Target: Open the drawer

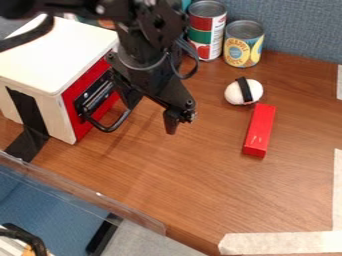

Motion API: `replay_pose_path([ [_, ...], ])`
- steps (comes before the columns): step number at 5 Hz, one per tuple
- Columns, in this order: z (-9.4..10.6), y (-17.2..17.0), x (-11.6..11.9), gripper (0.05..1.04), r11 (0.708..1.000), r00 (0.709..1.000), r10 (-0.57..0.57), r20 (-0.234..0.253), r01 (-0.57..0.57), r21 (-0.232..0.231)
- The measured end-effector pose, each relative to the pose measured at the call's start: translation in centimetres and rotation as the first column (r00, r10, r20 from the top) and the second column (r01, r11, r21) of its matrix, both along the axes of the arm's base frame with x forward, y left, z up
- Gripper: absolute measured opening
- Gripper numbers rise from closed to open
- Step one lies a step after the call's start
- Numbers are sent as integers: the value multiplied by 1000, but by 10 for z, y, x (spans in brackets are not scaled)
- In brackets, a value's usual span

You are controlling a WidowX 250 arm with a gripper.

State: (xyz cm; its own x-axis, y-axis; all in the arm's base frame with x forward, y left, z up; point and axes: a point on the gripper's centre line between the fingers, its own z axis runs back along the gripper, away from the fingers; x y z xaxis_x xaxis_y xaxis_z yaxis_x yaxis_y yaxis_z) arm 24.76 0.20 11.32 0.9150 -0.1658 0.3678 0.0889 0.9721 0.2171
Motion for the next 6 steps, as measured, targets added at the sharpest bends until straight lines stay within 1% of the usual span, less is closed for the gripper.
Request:
replay_pose_path([
  [1, -5, 7, 14, 999, 998, 999, 33, -14, -33, 52],
  [2, -14, 19, 26, 999, 995, 996, 73, -44, -70, 71],
  [3, -32, 36, 39, 999, 991, 989, 116, -93, -109, 82],
  [5, -44, 54, 49, 999, 984, 978, 166, -130, -157, 82],
  [6, -54, 58, 51, 999, 981, 970, 184, -156, -171, 89],
])
